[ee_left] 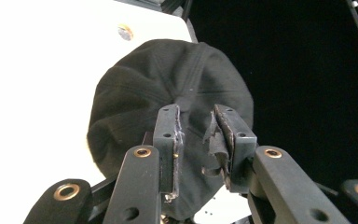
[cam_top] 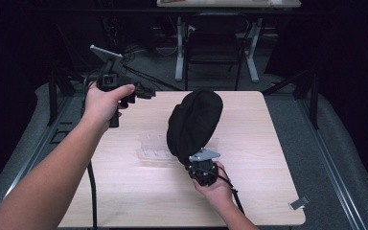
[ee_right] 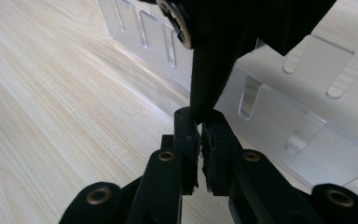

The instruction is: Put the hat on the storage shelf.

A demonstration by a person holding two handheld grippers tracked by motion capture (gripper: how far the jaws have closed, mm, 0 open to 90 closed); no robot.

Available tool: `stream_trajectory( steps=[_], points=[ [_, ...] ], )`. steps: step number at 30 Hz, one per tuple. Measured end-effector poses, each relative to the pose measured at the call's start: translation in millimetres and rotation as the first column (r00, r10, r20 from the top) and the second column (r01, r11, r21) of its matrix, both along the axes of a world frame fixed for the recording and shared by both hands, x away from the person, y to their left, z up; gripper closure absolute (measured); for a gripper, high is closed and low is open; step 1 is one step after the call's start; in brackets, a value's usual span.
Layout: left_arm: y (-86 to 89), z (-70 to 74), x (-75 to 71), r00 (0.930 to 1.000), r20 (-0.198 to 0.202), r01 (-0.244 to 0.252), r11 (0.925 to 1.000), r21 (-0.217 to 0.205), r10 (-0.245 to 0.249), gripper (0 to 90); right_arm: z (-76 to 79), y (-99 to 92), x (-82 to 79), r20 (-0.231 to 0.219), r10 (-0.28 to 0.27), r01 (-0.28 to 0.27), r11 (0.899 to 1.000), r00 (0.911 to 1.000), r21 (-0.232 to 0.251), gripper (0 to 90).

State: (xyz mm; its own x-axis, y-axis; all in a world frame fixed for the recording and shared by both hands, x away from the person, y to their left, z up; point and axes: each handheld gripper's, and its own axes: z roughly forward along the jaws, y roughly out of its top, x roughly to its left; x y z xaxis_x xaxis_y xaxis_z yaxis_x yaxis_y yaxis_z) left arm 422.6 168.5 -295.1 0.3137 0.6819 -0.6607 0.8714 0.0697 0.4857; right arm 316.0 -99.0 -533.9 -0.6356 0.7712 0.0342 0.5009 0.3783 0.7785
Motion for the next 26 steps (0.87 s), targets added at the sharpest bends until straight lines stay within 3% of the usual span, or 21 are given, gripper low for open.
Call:
stream_trajectory(
  steps=[6,10,11,15,20,22,24,26],
  points=[
    [14.5,-7.6,-1.8,0.9998,-0.013,-0.018,0.9998,0.001,0.018,70.8,-1.5,-1.5,-1.7,-0.013,0.005,-0.005,1.000,0.9999,-0.011,83.6],
    [25.8,-12.2,-4.4,0.9995,0.001,-0.032,0.9989,0.033,0.032,69.3,-1.7,-7.0,-5.5,-0.014,0.020,-0.020,0.999,0.9997,-0.028,80.6],
    [28.7,-14.3,-5.4,0.9993,0.002,-0.037,0.9987,0.036,0.037,68.9,-1.8,-8.3,-7.0,-0.015,0.017,-0.017,1.000,0.9997,-0.014,79.5],
    [41.4,-25.9,-8.7,0.9981,0.022,-0.060,0.9935,0.097,0.058,65.3,0.2,-18.7,-10.1,-0.017,0.012,-0.013,1.000,0.9998,-0.014,75.2],
    [59.9,-49.4,-13.5,0.9945,0.045,-0.101,0.9788,0.178,0.094,59.9,1.0,-35.2,-15.7,-0.016,-0.007,0.006,0.999,0.9998,-0.039,67.8],
    [67.0,-59.9,-17.9,0.9936,0.068,-0.104,0.9655,0.239,0.090,58.5,0.9,-43.6,-19.0,-0.012,-0.018,0.017,0.999,0.9998,-0.045,65.1],
    [73.3,-70.5,-22.9,0.9918,0.102,-0.106,0.9405,0.323,0.076,57.0,0.2,-52.6,-21.6,-0.005,-0.028,0.028,0.999,0.9996,-0.041,62.6],
    [80.4,-81.7,-28.8,0.9879,0.130,-0.128,0.9176,0.377,0.084,55.4,0.0,-60.4,-23.2,-0.014,-0.044,0.043,0.998,0.9990,-0.044,61.0]
  ],
)
